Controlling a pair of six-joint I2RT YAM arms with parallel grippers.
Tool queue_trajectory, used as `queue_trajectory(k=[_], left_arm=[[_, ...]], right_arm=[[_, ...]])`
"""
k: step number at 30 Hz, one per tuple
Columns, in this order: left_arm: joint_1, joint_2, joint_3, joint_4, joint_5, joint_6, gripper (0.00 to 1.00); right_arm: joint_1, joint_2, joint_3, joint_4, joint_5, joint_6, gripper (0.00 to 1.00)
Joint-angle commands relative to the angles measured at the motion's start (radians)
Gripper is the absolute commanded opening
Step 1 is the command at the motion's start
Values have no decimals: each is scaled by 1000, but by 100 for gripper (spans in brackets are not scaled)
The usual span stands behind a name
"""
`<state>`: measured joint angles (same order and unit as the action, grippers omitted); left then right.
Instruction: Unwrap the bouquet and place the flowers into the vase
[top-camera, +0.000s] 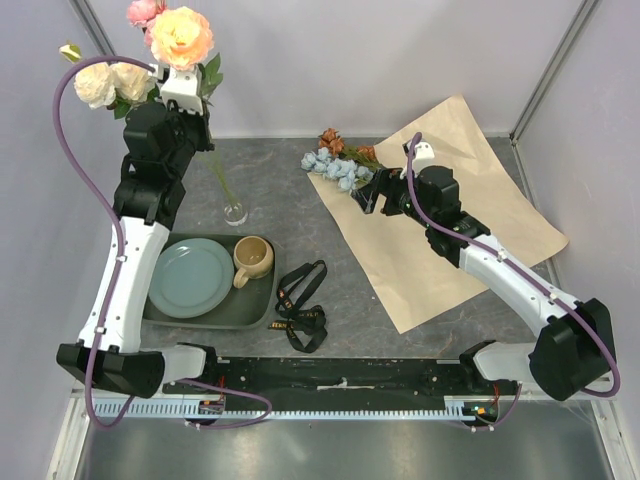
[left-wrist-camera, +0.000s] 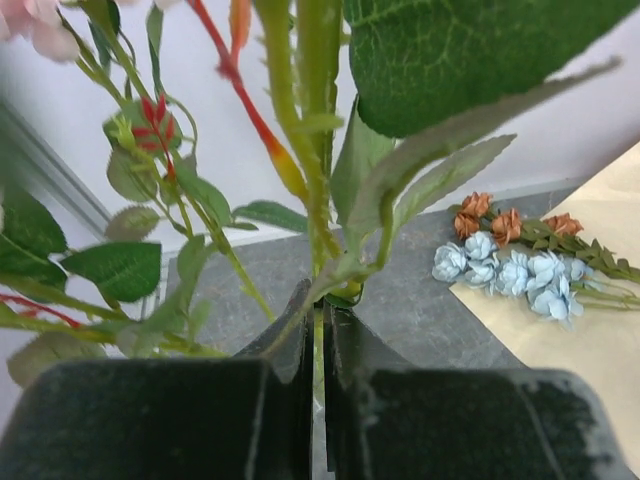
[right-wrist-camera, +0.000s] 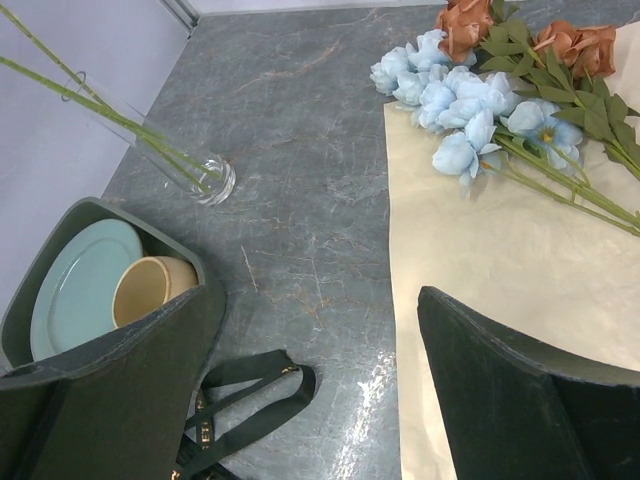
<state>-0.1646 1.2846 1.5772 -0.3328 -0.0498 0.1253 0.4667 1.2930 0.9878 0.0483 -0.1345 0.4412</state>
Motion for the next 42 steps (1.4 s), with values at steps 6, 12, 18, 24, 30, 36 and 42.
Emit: queue_trajectory(k=[6, 12, 18, 24, 30, 36, 42], left_arm=[[5, -106, -192, 147, 45, -55, 2], [7, -133, -293, 179, 37, -47, 2], [5, -142, -364, 201, 45, -62, 2], [5, -125, -362, 209, 27, -61, 2], [7, -70, -326, 204, 8, -50, 2], [11, -15, -286, 193, 2, -36, 2], [13, 12, -276, 189, -10, -13, 2]], right_arm=[[-3, 8, -14, 50, -19, 21, 92], [-3, 3, -17, 50, -22, 24, 92], [-5, 6, -17, 51, -28, 31, 92], [-3, 8, -20, 55, -28, 34, 92], [-3, 11, -21, 58, -31, 33, 92], [-8, 5, -26, 56, -25, 25, 92], [-13, 9, -28, 56, -27, 25, 93]])
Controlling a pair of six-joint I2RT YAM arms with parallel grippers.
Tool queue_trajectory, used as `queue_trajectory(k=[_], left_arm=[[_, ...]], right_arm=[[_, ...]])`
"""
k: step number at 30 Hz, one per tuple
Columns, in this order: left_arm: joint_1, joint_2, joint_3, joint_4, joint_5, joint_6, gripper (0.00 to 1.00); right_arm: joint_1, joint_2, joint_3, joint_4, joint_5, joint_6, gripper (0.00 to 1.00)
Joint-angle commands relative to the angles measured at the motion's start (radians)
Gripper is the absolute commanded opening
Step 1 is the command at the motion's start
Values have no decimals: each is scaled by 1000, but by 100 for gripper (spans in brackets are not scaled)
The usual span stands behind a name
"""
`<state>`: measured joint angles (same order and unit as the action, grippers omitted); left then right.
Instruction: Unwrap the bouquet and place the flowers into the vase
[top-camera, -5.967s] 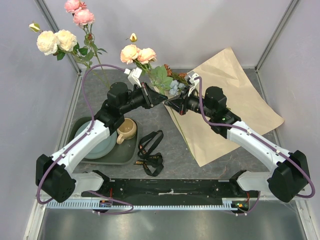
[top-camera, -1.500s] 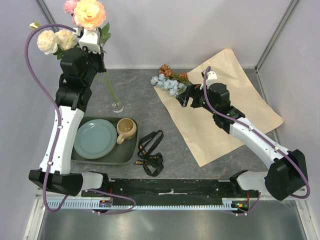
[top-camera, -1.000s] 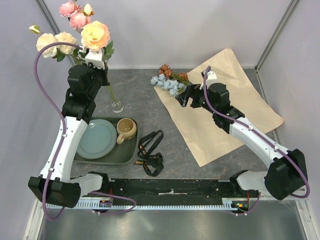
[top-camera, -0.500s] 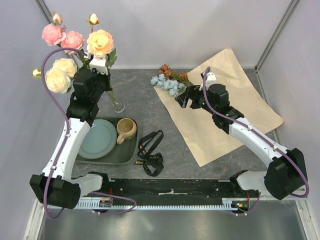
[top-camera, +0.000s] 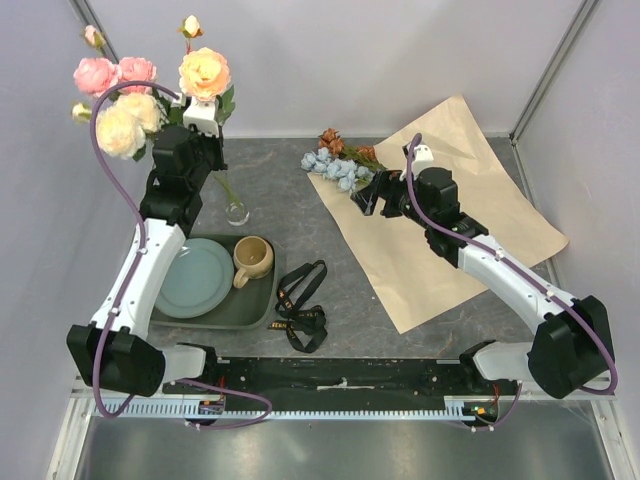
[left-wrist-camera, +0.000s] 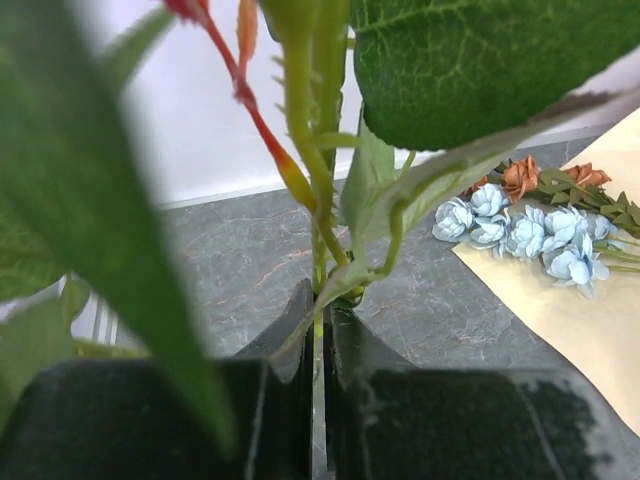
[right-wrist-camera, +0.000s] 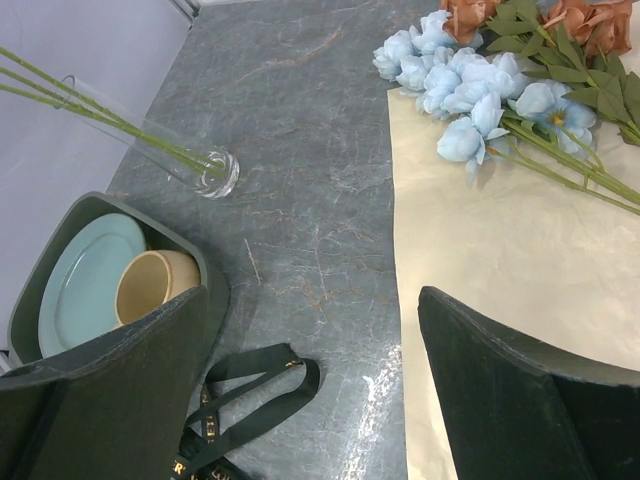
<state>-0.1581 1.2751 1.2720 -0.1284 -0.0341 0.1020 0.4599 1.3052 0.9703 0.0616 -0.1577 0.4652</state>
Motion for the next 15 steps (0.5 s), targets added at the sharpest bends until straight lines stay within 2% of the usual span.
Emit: queue_trajectory(k=[1, 15], left_arm=[[8, 24, 27, -17, -27, 13, 2], [15, 63, 12, -19, -38, 36, 2]], right_arm=[[-4, -3, -8, 43, -5, 1, 93], [-7, 8, -5, 43, -9, 6, 93]])
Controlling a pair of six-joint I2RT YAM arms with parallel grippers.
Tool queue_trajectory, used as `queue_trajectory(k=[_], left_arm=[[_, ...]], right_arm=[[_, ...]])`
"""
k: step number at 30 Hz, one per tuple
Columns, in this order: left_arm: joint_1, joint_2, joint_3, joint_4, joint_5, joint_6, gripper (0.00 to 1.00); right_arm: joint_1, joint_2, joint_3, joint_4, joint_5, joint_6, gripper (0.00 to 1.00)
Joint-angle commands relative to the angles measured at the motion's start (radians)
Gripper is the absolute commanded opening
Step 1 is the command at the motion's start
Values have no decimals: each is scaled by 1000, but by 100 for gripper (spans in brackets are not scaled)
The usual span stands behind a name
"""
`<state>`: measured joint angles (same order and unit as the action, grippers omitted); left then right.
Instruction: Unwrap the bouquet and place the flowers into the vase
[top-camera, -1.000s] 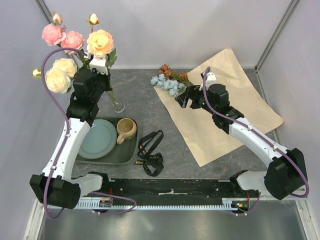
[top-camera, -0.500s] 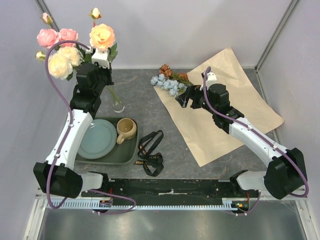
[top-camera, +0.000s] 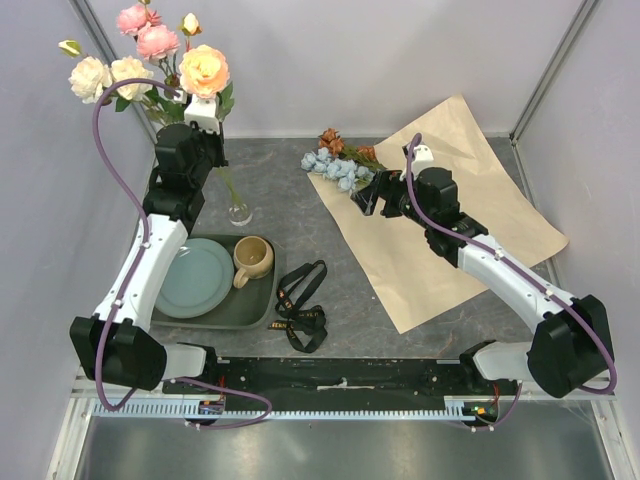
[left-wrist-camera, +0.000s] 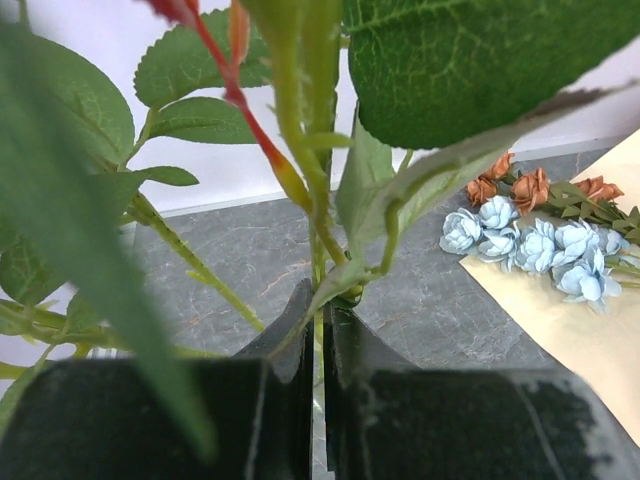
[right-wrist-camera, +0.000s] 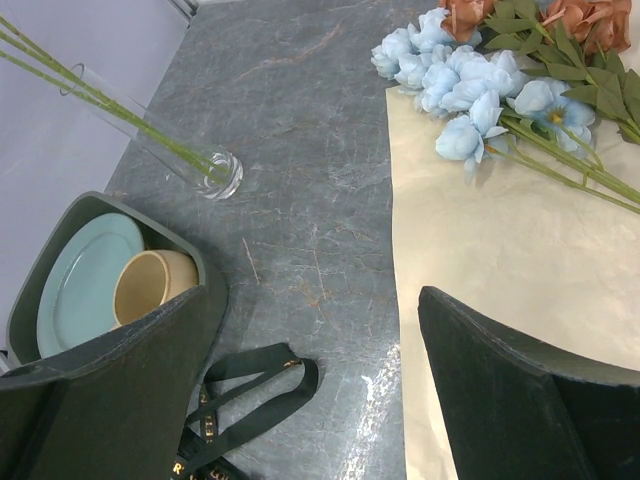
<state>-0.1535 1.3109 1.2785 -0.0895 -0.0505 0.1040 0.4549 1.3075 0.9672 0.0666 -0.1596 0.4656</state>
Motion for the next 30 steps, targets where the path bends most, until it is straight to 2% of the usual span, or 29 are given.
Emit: queue_trajectory(k=[1, 9, 11, 21, 24, 29, 30], left_arm=[[11, 24, 5, -59, -20, 36, 2], [11, 7, 5, -84, -23, 33, 2], [11, 1, 7, -87, -28, 31, 5], [11, -16, 7, -95, -38, 20, 31], [9, -19, 8, -96, -43, 17, 42], [11, -22, 21, -115, -38, -1, 49], [9, -24, 25, -121, -35, -4, 53]], right_arm=[[-2, 9, -2, 39, -8, 5, 93], [-2, 12, 1, 38, -9, 7, 93], [-4, 12, 2, 38, -11, 8, 93], [-4, 12, 7, 38, -17, 13, 93], [-4, 15, 7, 38, -17, 13, 93], [-4, 16, 7, 38, -17, 13, 93], [-4, 18, 5, 38, -17, 15, 93]])
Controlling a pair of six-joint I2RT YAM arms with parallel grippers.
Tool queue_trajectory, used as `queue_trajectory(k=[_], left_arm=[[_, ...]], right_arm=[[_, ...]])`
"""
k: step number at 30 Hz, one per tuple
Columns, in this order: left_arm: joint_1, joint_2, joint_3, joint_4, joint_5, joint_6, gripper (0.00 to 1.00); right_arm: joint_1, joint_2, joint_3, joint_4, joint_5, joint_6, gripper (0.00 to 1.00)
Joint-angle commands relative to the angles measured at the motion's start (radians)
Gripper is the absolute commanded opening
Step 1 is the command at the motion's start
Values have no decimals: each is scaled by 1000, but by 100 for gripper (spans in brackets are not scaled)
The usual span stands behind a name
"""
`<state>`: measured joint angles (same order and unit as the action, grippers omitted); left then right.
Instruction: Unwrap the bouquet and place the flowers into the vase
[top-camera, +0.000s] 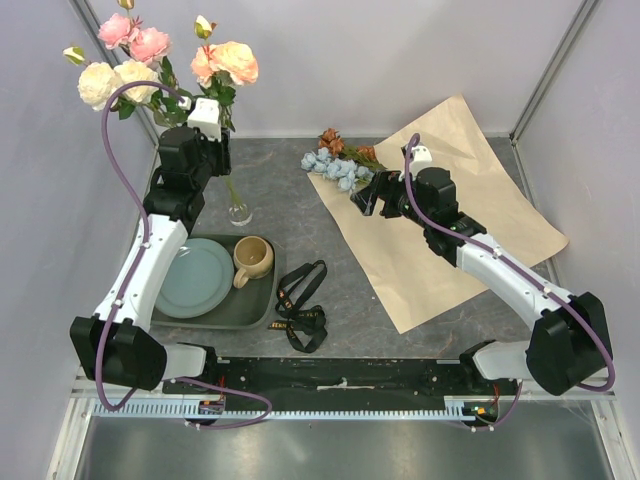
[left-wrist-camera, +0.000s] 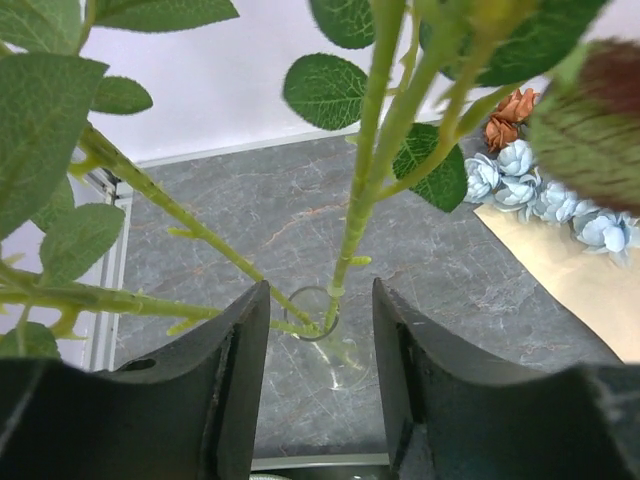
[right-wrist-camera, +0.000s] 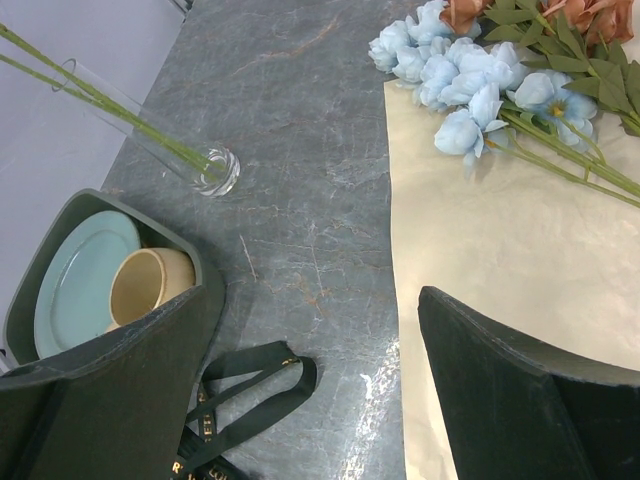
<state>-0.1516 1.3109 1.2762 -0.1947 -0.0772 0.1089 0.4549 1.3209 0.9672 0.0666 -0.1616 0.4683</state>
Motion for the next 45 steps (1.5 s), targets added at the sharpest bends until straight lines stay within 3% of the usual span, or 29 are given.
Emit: queue_trajectory(k=[1, 8, 19, 27, 30, 33, 39, 40, 45], left_arm=[[7, -28, 32, -20, -4, -20, 55], [7, -67, 78, -107, 129, -92, 66], [7, -156, 109, -232, 255, -262, 70], [7, -234, -54, -186, 546, -310, 70], [7, -222, -93, -181, 642, -319, 73], [4, -213, -141, -163, 711, -315, 73], [-5, -229, -270, -86, 732, -310, 72], [-5, -229, -290, -71, 738, -310, 71], [-17, -220, -342, -42, 795, -357, 67]], right_arm=[[-2, 6, 7, 38, -16, 10, 93], [-4, 21, 7, 35, -22, 16, 93], [-4, 92, 65, -24, -30, -5, 93], [-36, 240, 185, -132, 114, -132, 93], [-51, 354, 264, -201, 253, -230, 92], [-77, 470, 375, -284, 336, -362, 89], [-137, 656, 553, -336, 344, -583, 75], [-145, 679, 588, -356, 343, -602, 69], [-188, 805, 771, -439, 289, -674, 59]])
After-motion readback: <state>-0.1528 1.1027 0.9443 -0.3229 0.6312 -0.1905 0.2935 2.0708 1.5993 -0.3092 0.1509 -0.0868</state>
